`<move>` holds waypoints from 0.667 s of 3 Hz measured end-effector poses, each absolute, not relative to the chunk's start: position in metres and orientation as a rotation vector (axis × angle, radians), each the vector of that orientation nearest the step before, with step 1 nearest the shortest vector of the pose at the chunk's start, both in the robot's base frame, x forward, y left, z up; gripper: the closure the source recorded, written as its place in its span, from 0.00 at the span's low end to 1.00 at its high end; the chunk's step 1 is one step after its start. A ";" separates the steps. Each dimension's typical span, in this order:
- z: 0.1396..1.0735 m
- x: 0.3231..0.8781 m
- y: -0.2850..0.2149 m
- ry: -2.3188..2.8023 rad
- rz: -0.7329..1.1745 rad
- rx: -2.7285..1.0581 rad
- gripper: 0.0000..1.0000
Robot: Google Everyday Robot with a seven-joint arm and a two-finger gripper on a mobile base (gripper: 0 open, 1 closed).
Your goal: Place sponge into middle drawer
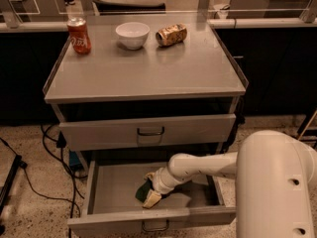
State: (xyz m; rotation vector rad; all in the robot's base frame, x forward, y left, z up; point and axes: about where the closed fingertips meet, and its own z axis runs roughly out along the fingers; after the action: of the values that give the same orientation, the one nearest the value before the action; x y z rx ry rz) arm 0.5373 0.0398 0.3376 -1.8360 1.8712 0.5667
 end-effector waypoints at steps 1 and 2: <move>0.339 0.535 0.040 1.872 0.566 -1.835 0.28; 0.345 0.534 0.040 1.887 0.551 -1.827 0.06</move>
Offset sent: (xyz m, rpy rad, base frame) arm -0.0019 -0.0033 0.0179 -0.0232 -0.0112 -0.0382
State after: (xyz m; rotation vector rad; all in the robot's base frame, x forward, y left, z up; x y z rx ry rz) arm 0.5341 0.0399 0.3447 -1.8267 1.8873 0.5515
